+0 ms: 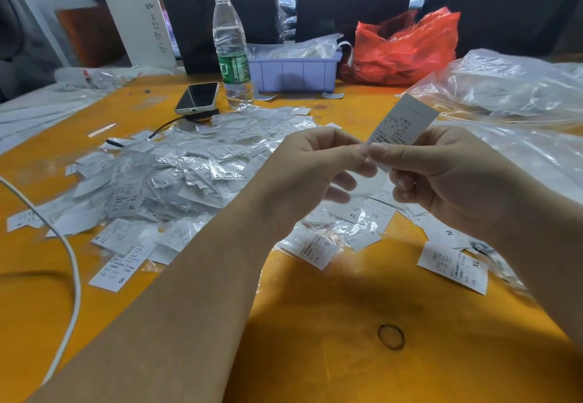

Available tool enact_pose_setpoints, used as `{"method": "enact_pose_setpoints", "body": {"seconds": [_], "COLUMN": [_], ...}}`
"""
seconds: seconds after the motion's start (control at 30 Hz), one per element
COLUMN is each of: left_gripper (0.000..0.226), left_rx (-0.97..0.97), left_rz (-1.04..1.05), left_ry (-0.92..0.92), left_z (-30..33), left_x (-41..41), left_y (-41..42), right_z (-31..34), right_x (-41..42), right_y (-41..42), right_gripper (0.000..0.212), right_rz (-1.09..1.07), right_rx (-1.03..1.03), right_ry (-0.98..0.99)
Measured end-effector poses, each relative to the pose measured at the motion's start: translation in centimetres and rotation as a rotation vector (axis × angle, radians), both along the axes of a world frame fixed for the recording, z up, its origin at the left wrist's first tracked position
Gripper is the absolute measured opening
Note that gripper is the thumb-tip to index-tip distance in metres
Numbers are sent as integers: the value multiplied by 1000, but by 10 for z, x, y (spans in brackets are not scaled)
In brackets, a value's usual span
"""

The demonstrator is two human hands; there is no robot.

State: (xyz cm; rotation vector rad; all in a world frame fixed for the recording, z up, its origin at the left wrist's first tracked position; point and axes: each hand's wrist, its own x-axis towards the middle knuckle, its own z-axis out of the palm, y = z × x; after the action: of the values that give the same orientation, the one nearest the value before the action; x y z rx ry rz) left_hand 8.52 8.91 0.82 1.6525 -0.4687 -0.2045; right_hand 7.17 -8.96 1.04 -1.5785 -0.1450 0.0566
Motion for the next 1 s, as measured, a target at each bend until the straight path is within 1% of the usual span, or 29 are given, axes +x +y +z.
{"method": "enact_pose_setpoints", "body": {"seconds": [0.07, 0.23, 0.43, 0.63, 0.7, 0.73, 0.77, 0.83, 0.9, 1.0], "left_gripper": [10, 12, 12, 12, 12, 13, 13, 14, 13, 13], "left_rx": [-1, -14, -53, -97, -100, -101, -102, -100, -87, -62], "left_rz": [32, 88, 68, 93, 100, 101, 102, 104, 107, 105], "left_ry": [8, 22, 36, 30, 31, 34, 37, 40, 41, 38], "left_z": [-1, 0, -1, -2, -1, -1, 0, 0, 0, -1], "left_x": [0, 3, 3, 4, 4, 4, 4, 4, 3, 2], "left_y": [-1, 0, -1, -1, -1, -1, -1, -1, -2, -3], "right_z": [-2, -1, -2, -5, -4, -2, -1, 1, 0, -4], "right_x": [-1, 3, 4, 1, 0, 1, 1, 2, 0, -5], "right_y": [3, -2, -5, 0, 0, -1, -2, -4, -3, 2], "right_gripper": [25, 31, 19, 24, 19, 11, 10, 24, 22, 16], "right_rz": [3, 4, -36, -33, -28, -48, -87, -180, -199, -116], "right_rx": [-7, 22, -12, -29, -43, -40, -24, -2, -42, -127], "right_ry": [-24, -35, -127, -141, -155, -177, -203, -258, -311, -338]}}
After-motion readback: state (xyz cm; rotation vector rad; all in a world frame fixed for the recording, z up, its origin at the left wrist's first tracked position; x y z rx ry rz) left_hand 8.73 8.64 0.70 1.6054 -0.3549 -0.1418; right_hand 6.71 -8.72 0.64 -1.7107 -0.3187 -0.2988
